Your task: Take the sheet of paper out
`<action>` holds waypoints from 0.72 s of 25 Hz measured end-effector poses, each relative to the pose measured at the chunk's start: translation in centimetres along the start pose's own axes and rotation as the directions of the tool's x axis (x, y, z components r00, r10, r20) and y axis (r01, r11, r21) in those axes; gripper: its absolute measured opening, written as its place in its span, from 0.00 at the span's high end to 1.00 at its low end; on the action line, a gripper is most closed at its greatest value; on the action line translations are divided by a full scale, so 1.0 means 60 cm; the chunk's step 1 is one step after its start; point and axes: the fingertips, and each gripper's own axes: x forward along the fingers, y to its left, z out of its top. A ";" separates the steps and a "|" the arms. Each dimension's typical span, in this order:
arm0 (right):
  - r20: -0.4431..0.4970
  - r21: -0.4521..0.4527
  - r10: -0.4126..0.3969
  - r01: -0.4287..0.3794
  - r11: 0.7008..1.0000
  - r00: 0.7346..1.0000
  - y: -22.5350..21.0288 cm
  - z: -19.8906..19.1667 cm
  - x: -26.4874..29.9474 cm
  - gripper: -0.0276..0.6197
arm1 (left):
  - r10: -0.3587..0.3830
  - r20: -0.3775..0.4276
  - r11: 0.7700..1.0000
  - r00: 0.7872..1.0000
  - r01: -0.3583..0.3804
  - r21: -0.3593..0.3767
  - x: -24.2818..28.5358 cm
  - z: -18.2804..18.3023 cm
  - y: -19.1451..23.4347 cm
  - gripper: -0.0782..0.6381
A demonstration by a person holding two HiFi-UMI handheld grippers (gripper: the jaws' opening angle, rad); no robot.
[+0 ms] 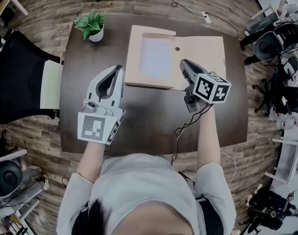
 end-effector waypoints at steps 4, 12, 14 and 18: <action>-0.095 0.025 0.038 -0.036 0.999 0.995 -0.028 -0.027 0.045 0.93 | 0.037 -0.014 0.999 0.999 -0.036 0.009 0.000 -0.005 -0.003 0.88; -0.239 0.180 0.125 -0.083 0.980 0.963 -0.089 -0.100 0.121 0.86 | 0.099 -0.050 0.995 0.994 -0.098 0.027 0.008 -0.033 -0.004 0.88; -0.266 0.220 0.137 -0.078 0.972 0.954 -0.105 -0.115 0.141 0.82 | 0.111 -0.063 0.994 0.992 -0.109 0.029 0.014 -0.040 0.001 0.88; -0.317 0.298 0.185 -0.087 0.951 0.930 -0.122 -0.148 0.169 0.78 | 0.136 -0.080 0.991 0.987 -0.134 0.031 0.017 -0.048 0.005 0.88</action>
